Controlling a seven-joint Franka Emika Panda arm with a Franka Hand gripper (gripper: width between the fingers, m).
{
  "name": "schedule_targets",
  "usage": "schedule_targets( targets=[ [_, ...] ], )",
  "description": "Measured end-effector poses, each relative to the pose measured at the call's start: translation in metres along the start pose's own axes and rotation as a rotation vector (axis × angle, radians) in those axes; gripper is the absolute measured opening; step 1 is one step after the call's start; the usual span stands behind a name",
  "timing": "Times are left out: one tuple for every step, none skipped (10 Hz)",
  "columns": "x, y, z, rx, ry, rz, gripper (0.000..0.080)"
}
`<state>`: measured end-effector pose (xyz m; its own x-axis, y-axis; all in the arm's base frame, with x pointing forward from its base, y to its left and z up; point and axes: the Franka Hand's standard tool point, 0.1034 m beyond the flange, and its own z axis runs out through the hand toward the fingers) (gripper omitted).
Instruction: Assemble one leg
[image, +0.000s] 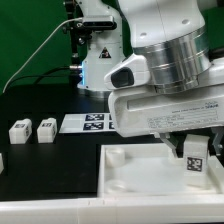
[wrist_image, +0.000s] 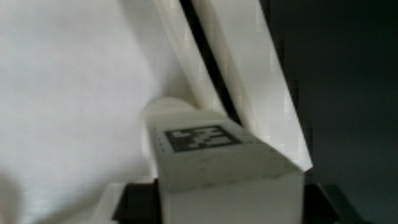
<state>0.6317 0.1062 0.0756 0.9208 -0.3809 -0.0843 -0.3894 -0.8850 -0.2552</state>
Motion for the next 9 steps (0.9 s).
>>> schedule_targets(
  targets=[
    [0.0001, 0.0001, 0.0, 0.0, 0.0, 0.0, 0.0297],
    [0.0, 0.0002, 0.0, 0.0, 0.0, 0.0, 0.0297],
    [0.0007, 0.0004, 0.0, 0.002, 0.004, 0.04, 0.0297],
    [0.0008, 0.0007, 0.0008, 0.006, 0.011, 0.102, 0.0297],
    [0.0003, -0.0004, 0.0018, 0.012, 0.031, 0.237, 0.0297],
    [-0.0017, -0.0038, 0.0042, 0.029, 0.064, 0.444, 0.0297],
    [-0.0057, -0.0055, 0.0056, 0.043, 0.105, 0.618, 0.0298],
    [-0.0075, -0.0072, 0.0067, 0.065, 0.132, 0.758, 0.03],
    [-0.0061, -0.0053, 0.0062, 0.101, 0.135, 0.923, 0.03]
  ],
)
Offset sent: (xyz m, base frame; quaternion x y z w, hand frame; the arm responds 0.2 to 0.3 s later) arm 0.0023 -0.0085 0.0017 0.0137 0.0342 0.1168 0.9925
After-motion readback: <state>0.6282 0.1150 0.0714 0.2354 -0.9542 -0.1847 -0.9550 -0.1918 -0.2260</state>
